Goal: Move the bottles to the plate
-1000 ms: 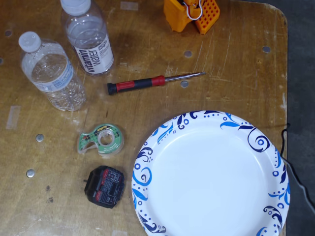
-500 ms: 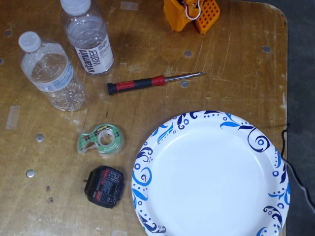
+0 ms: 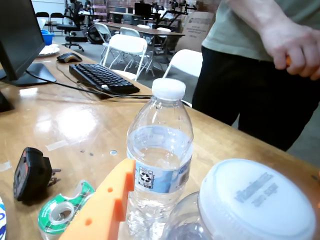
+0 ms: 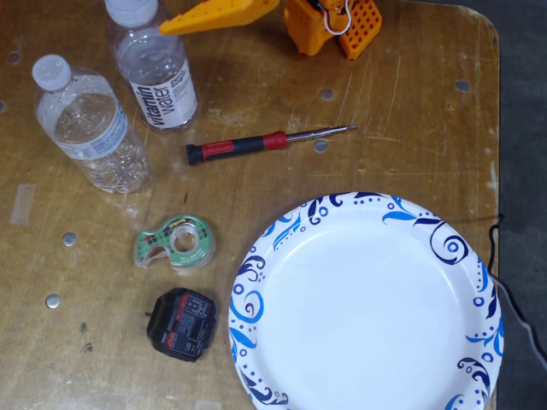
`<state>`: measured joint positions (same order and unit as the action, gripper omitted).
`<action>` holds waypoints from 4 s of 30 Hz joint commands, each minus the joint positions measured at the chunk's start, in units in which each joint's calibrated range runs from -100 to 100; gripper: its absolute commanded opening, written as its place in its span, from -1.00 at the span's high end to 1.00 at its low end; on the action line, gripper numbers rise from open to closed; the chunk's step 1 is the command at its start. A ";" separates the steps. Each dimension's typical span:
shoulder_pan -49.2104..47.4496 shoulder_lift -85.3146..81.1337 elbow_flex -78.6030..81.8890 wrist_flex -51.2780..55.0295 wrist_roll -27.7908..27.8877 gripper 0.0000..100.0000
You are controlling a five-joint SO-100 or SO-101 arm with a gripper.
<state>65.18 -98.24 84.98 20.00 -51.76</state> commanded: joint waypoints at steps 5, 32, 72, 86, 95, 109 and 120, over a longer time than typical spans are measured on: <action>0.75 -0.41 5.11 -7.64 -1.03 -0.07; 6.36 1.44 5.47 -11.21 -1.24 0.19; 12.94 14.51 4.03 -22.87 -2.96 0.77; 4.53 14.51 -25.79 -2.33 -6.09 0.75; -10.46 15.35 -41.56 13.16 -6.35 0.77; -39.57 40.90 -47.77 -0.50 -6.14 0.82; -60.27 71.76 -64.62 -12.43 -6.14 0.83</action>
<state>7.66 -30.96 26.71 9.11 -57.91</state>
